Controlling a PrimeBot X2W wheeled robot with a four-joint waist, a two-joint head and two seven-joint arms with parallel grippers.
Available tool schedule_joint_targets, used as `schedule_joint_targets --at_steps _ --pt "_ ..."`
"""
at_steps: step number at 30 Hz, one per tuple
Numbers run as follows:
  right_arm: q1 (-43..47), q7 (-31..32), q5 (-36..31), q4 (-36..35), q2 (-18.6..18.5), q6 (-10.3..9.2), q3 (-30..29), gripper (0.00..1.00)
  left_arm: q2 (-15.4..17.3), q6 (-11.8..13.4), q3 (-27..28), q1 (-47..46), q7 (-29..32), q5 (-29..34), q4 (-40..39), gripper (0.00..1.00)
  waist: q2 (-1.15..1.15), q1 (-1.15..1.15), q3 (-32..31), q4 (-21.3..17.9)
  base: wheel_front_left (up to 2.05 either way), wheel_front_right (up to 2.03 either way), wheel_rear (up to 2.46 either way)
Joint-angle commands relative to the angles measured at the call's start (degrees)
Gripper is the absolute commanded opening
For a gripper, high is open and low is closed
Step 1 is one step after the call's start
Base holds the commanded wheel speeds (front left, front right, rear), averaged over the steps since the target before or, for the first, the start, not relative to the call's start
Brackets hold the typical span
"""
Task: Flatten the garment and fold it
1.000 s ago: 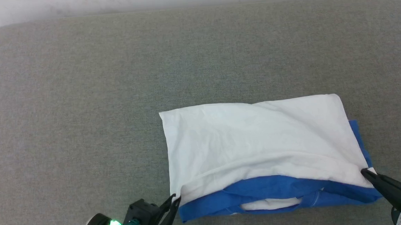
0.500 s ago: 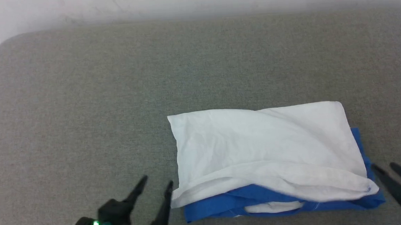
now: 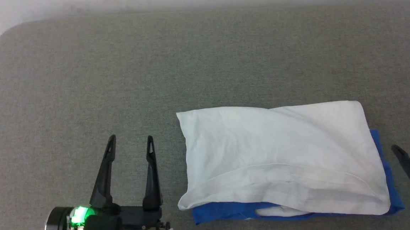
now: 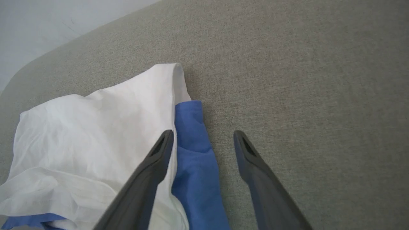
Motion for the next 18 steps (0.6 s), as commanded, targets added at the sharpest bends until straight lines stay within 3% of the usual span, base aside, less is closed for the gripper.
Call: schedule_joint_targets --at_steps 1,7,16,17,18 --pt "-1.4 0.3 -0.6 0.4 0.4 -0.04 0.3 1.0 -0.4 0.0 -0.2 -0.8 -0.2 0.7 0.1 1.0 0.0 -0.01 1.2 1.3 0.0 0.0 0.0" --pt "-5.0 3.6 -2.8 3.8 0.6 -0.04 1.7 1.0 -2.9 -0.9 -1.4 -2.2 -0.3 2.9 1.2 1.0 0.0 -0.01 3.4 3.8 0.0 0.0 0.0" --pt "-5.0 9.5 -4.3 8.4 -2.1 -0.04 3.8 1.0 -5.2 -2.3 -1.5 -3.0 -0.3 4.0 2.0 1.0 0.0 -0.01 5.5 6.1 0.0 0.0 0.0" --pt "-5.0 10.2 -4.1 8.8 -2.4 -0.04 4.3 0.93 -5.3 -2.4 -1.5 -3.0 -0.3 4.0 2.1 1.0 0.0 -0.01 5.6 6.2 0.0 0.0 0.0" --pt "-5.0 10.8 -3.9 9.1 -2.6 -0.04 4.8 0.39 -5.5 -2.6 -1.4 -3.1 -0.3 4.1 2.2 1.0 0.0 -0.01 5.7 6.3 0.0 0.0 0.0"
